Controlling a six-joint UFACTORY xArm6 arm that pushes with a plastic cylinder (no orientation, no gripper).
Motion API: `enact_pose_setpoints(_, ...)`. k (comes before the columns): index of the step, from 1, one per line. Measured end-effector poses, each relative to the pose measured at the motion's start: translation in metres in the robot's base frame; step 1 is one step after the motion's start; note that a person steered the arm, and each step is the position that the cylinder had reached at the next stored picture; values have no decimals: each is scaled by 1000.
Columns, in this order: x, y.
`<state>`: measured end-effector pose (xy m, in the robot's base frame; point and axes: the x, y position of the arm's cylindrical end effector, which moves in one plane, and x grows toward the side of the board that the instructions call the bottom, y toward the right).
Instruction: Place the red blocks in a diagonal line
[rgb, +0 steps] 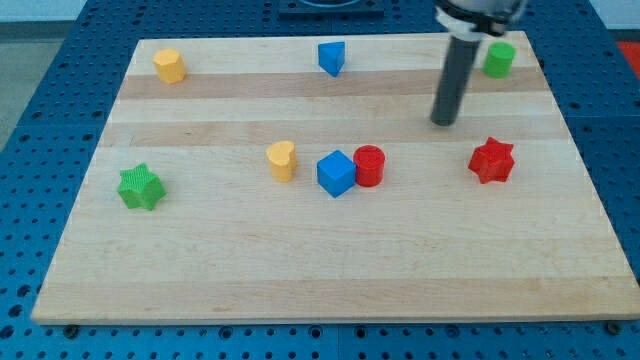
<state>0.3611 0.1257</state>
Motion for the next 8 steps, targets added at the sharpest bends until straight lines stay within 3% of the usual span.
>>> enact_pose_setpoints(1,27,-25)
enact_pose_setpoints(4,73,-10)
enact_pose_setpoints(8,79,40)
